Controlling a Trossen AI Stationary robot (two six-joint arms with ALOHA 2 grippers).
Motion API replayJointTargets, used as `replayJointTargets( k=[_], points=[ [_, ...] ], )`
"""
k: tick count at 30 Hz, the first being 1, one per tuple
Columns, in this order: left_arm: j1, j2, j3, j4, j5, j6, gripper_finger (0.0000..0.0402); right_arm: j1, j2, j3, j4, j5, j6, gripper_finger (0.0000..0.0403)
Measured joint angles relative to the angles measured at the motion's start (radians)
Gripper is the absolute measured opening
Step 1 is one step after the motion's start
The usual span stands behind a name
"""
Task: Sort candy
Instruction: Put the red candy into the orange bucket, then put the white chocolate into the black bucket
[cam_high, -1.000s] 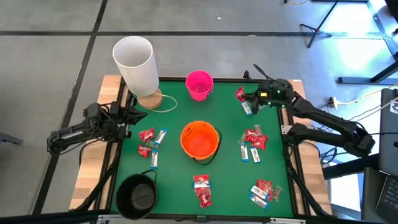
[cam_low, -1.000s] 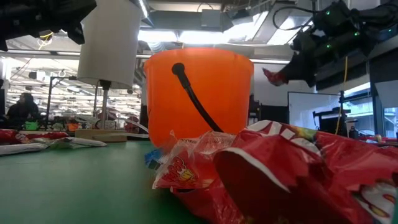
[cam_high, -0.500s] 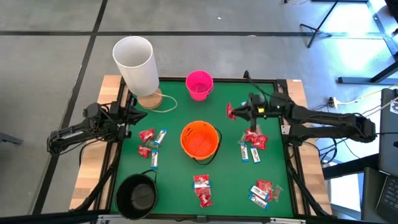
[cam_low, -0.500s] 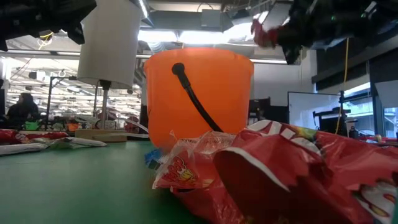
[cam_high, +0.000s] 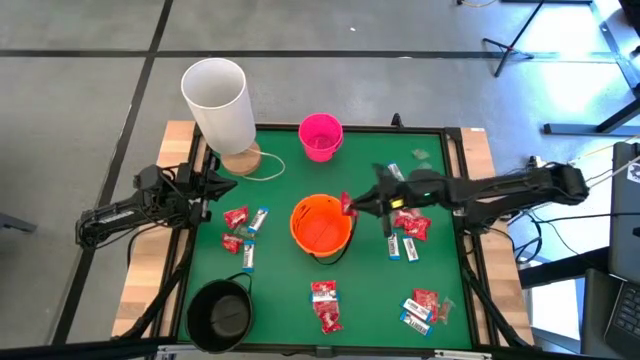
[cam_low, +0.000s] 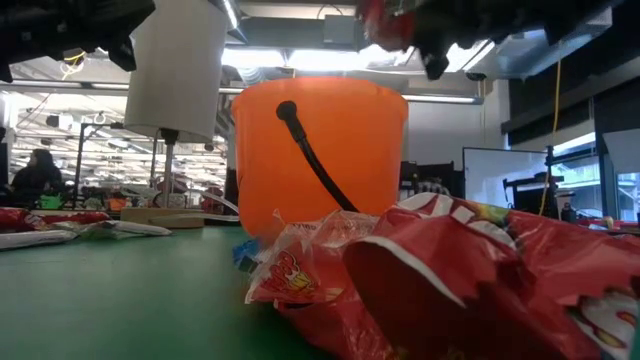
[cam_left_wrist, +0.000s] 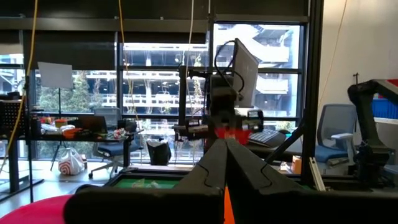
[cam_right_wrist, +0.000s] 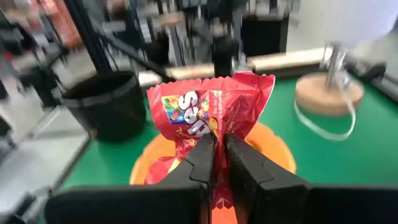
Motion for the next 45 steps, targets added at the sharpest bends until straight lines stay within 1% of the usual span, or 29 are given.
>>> replayJointTargets(
  k=[4,8,14,17,20,28,31,34,39,45],
  points=[
    [0.0,0.0,0.0,0.0,0.0,0.0,0.0,0.004,0.112,0.07,-0.064,-0.006,-0.013,0.0032],
    [0.0,0.0,0.0,0.0,0.0,0.0,0.0,0.003,0.182,0.105,-0.08,-0.006,-0.013,0.0032],
    [0.0,0.0,0.0,0.0,0.0,0.0,0.0,0.003,0.215,0.119,-0.077,-0.006,-0.015,0.0033],
    [0.0,0.0,0.0,0.0,0.0,0.0,0.0,0.003,0.215,0.119,-0.076,-0.01,-0.054,0.0038],
    [0.0,0.0,0.0,0.0,0.0,0.0,0.0,0.003,0.215,0.119,-0.076,-0.022,-0.066,0.0062],
    [0.0,0.0,0.0,0.0,0.0,0.0,0.0,0.003,0.212,0.119,-0.057,0.006,-0.095,0.0167],
    [0.0,0.0,0.0,0.0,0.0,0.0,0.0,0.003,0.182,0.119,-0.075,0.032,-0.106,0.019],
    [0.0,0.0,0.0,0.0,0.0,0.0,0.0,0.003,0.115,0.119,-0.148,0.115,-0.125,0.0198],
    [0.0,0.0,0.0,0.0,0.0,0.0,0.0,0.002,-0.02,0.119,-0.318,0.272,-0.144,0.0192],
    [0.0,0.0,0.0,0.001,-0.001,0.0,0.0,0.003,-0.155,0.11,-0.497,0.388,-0.136,0.0182]
  ],
)
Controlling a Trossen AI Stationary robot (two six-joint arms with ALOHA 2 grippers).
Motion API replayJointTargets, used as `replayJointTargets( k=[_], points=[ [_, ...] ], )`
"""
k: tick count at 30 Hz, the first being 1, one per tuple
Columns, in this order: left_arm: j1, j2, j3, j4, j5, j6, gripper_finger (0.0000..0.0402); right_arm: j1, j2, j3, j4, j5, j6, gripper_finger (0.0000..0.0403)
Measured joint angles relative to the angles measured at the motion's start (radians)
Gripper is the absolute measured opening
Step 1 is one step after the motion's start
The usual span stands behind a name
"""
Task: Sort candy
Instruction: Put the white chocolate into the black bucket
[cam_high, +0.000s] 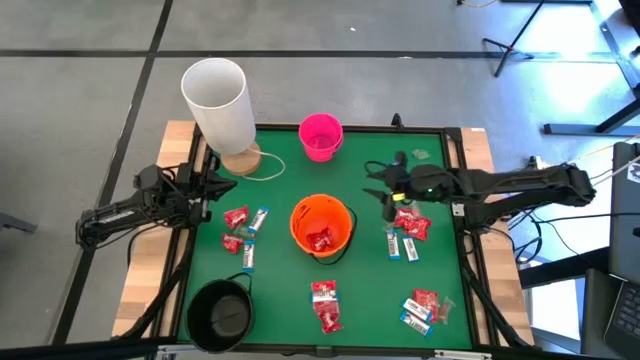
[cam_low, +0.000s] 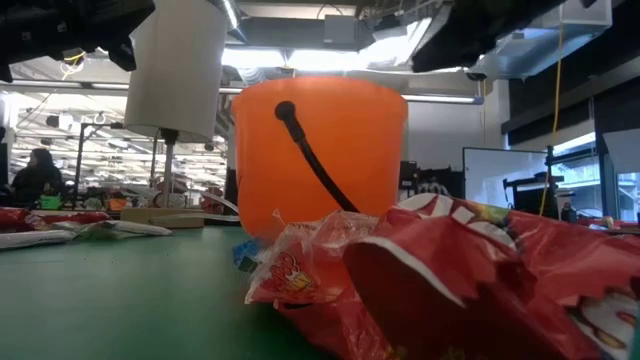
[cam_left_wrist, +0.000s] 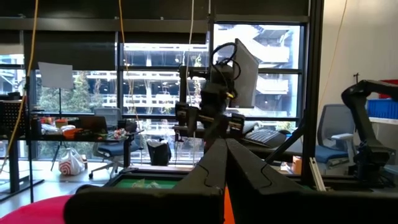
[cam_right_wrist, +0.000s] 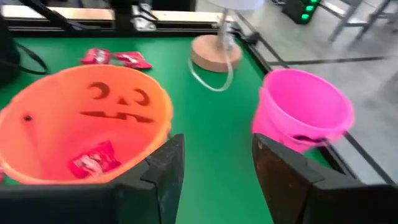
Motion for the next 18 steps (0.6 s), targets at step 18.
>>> replayJointTargets(
  k=[18],
  points=[
    [0.0,0.0,0.0,0.046,-0.187,-0.06,0.0,-0.133,-0.223,-0.226,-0.287,0.328,0.419,0.0182]
  ],
)
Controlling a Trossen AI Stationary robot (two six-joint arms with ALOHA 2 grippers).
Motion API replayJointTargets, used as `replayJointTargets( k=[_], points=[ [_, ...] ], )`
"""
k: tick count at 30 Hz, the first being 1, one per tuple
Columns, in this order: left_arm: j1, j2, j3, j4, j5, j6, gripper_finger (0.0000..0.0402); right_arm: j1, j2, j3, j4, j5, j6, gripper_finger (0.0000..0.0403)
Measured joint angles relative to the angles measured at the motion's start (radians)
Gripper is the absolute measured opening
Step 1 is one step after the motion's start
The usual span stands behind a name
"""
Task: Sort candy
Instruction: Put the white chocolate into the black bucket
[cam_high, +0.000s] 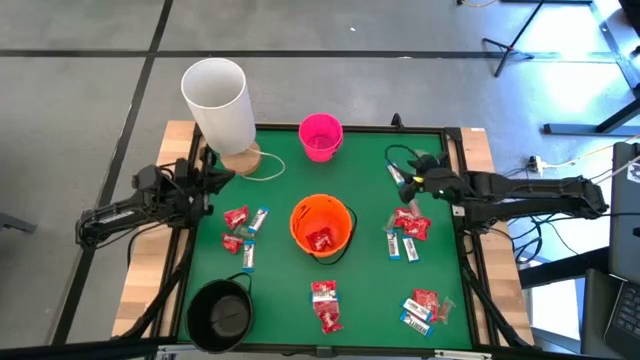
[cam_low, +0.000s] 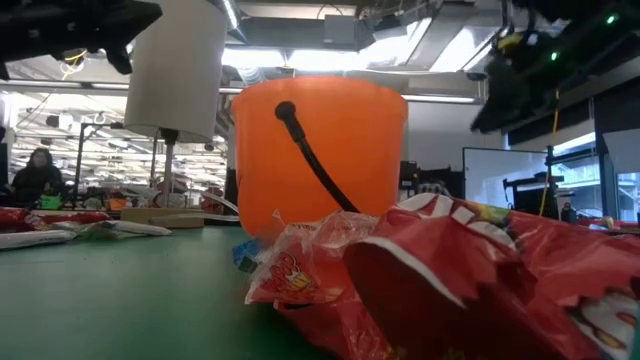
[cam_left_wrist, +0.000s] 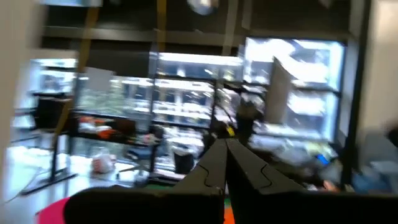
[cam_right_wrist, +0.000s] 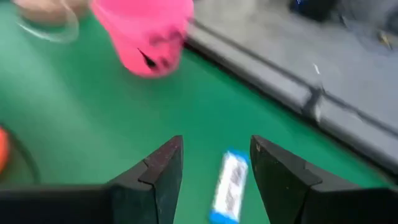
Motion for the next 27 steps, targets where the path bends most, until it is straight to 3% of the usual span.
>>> replayJointTargets(
  k=[6,14,18,27],
  points=[
    [0.0,0.005,0.0,0.046,-0.124,-0.161,0.0,-0.131,0.108,0.0,-0.077,-0.046,0.048,0.0182],
    [0.0,0.103,0.018,0.029,-0.123,-0.165,0.0,-0.237,0.316,0.0,-0.02,-0.151,0.027,0.0182],
    [-0.001,0.195,0.089,-0.003,-0.097,-0.147,0.0,-0.272,0.398,0.0,0.019,-0.16,-0.006,0.0182],
    [-0.05,0.45,0.297,-0.087,-0.067,-0.035,0.0,-0.376,0.458,0.0,0.157,-0.314,-0.104,0.0182]
  ],
)
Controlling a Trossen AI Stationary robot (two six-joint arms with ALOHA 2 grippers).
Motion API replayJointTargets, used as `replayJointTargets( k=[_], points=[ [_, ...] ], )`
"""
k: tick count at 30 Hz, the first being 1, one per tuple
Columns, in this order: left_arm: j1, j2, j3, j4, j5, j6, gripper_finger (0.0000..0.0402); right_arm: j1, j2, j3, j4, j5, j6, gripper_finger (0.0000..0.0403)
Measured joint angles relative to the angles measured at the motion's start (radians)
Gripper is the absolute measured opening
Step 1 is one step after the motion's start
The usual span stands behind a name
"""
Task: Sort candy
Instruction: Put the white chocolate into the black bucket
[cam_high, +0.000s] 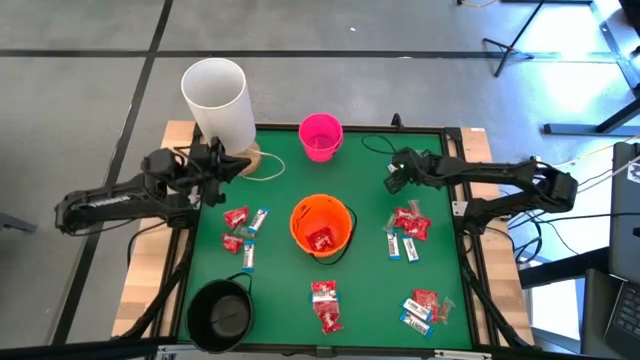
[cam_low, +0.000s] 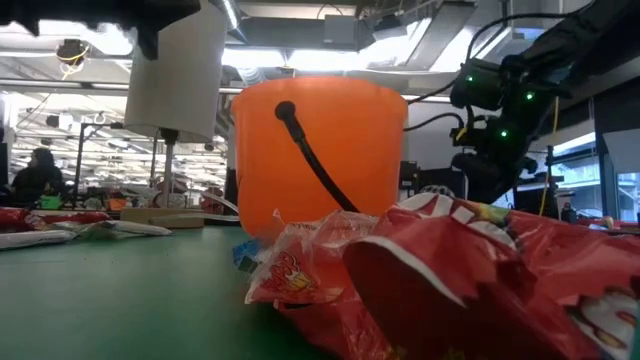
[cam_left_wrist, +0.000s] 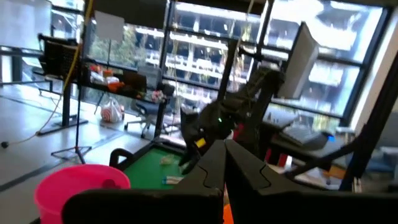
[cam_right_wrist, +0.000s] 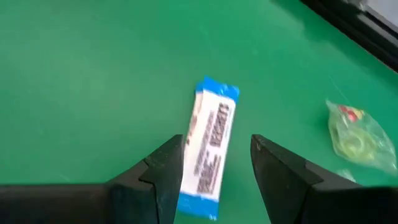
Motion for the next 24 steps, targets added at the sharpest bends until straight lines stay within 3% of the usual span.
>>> replayJointTargets(
  k=[6,13,24],
  points=[
    [-0.039,0.119,0.106,-0.036,0.001,0.122,0.0,-0.065,0.003,-0.013,0.022,-0.054,-0.013,0.0182],
    [-0.062,0.2,0.127,-0.041,0.006,0.176,0.0007,-0.129,0.004,-0.102,0.105,-0.184,-0.012,0.0182],
    [-0.093,0.318,0.127,-0.01,-0.062,0.171,0.0126,-0.126,0.003,-0.132,0.131,-0.233,-0.006,0.0182]
  ],
)
